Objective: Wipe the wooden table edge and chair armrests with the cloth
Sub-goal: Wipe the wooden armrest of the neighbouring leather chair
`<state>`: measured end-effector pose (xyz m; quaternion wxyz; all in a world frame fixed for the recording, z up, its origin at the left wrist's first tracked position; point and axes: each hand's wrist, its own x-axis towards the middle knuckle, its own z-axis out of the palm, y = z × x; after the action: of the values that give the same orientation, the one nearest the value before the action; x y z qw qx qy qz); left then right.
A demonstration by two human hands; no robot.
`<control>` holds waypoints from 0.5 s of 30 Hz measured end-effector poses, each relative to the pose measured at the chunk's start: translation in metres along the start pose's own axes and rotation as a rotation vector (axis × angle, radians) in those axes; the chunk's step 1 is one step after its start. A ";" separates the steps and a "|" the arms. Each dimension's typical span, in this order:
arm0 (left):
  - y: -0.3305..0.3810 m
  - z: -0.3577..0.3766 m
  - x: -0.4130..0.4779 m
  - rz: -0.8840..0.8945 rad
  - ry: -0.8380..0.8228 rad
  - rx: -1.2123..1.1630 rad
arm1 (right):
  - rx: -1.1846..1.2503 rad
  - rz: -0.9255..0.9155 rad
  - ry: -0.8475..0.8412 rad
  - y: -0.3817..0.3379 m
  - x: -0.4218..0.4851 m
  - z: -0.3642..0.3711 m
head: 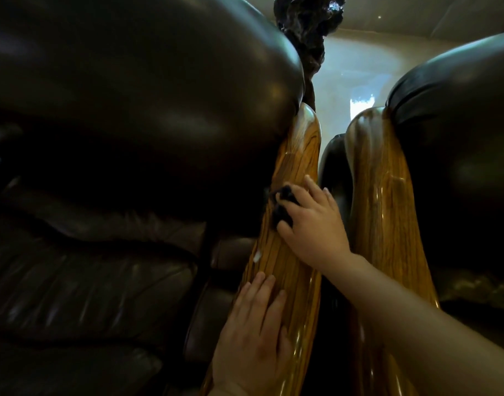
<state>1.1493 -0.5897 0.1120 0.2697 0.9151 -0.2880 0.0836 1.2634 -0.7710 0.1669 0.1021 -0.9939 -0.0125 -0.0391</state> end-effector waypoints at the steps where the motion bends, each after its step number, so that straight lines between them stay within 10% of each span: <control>1: 0.000 0.000 0.000 0.001 0.001 -0.003 | 0.007 -0.066 -0.005 0.002 -0.013 0.000; 9: 0.002 -0.001 0.000 -0.033 -0.028 -0.002 | -0.103 0.124 -0.033 -0.001 0.057 -0.002; 15: 0.002 -0.002 0.000 -0.036 -0.054 0.011 | -0.098 -0.153 0.016 0.001 -0.003 0.008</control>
<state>1.1477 -0.5897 0.1148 0.2584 0.9235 -0.2781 0.0555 1.2607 -0.7702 0.1585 0.0500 -0.9935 -0.0857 -0.0554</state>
